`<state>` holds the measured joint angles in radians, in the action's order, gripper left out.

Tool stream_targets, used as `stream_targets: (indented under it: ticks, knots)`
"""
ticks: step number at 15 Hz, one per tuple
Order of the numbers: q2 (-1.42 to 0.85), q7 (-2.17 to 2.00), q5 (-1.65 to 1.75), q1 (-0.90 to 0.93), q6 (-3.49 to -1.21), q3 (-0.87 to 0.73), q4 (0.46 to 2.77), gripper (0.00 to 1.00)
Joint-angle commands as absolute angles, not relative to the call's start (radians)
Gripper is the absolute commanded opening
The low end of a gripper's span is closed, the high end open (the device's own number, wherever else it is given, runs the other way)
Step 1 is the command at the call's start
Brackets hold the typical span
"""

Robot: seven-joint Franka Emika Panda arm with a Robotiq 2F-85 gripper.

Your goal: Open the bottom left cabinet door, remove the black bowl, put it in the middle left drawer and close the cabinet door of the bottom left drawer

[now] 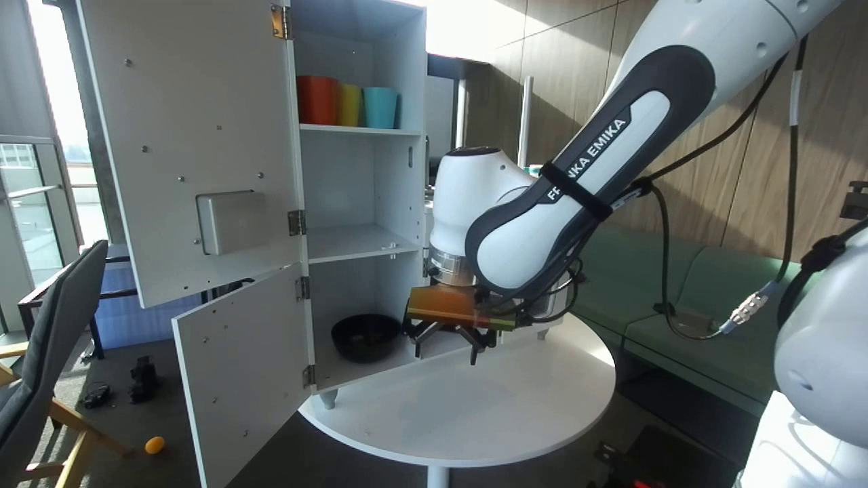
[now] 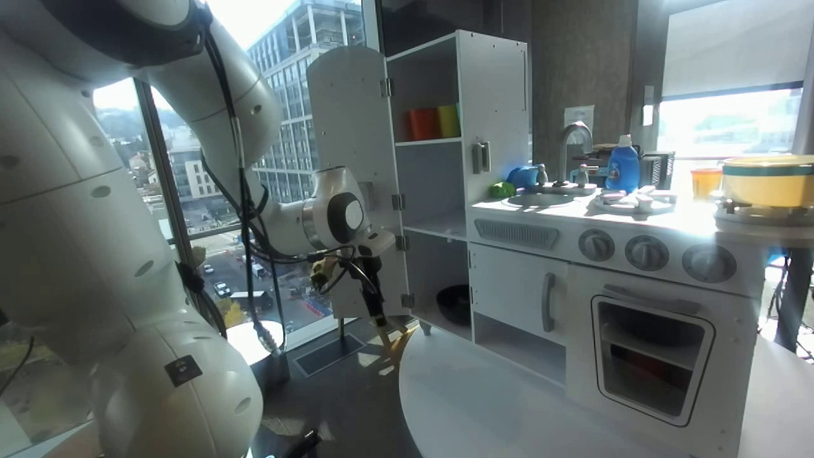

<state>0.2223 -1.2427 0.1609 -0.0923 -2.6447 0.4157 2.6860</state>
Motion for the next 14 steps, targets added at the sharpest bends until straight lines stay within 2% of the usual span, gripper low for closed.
stream_targets:
  ticks: [1,7,14]
  knots:
    - [0.108,-1.364,0.153,-0.052,-2.789,0.362,2.642,1.0]
    - [-0.07,-1.479,0.247,-0.103,-3.016,0.379,2.558,1.0]
    - [-0.222,-1.883,0.663,-0.012,-2.943,0.209,2.339,1.0]
